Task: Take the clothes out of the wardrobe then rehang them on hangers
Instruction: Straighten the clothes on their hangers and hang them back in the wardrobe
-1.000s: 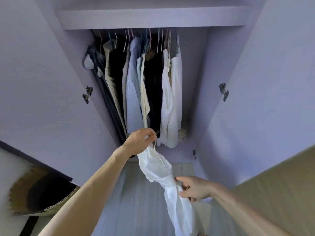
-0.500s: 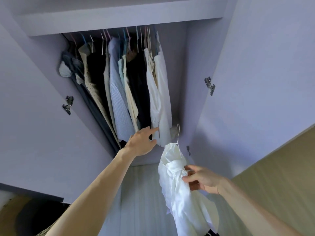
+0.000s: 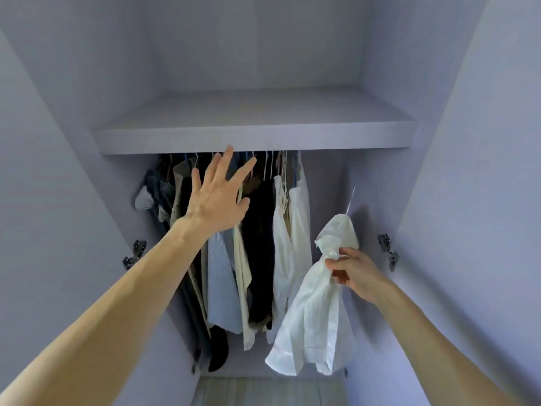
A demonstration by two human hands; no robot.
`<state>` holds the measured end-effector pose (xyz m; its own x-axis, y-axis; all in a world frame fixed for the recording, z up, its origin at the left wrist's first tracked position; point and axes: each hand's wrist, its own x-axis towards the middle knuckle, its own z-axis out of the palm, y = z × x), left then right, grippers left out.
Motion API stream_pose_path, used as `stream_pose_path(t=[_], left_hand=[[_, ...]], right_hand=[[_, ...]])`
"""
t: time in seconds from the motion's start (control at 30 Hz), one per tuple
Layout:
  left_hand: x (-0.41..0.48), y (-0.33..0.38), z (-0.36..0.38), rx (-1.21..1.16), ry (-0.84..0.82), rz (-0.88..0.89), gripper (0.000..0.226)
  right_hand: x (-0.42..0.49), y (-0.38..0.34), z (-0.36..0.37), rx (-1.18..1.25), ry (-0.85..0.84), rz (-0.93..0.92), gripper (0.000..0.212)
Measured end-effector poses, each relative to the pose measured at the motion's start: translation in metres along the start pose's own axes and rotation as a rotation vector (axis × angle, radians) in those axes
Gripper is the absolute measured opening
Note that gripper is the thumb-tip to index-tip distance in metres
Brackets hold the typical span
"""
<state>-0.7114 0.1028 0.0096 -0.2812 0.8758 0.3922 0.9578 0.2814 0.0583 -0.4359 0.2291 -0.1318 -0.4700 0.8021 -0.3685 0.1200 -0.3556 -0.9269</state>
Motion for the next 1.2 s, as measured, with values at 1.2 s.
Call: stream_pose_path(t=[1.2], left_hand=[[0.115,-0.016,0.043,0.027,0.235,-0.322,0.064]], right_hand=[[0.257,-0.086,0.011,-0.903,0.051,-0.282,0.051]])
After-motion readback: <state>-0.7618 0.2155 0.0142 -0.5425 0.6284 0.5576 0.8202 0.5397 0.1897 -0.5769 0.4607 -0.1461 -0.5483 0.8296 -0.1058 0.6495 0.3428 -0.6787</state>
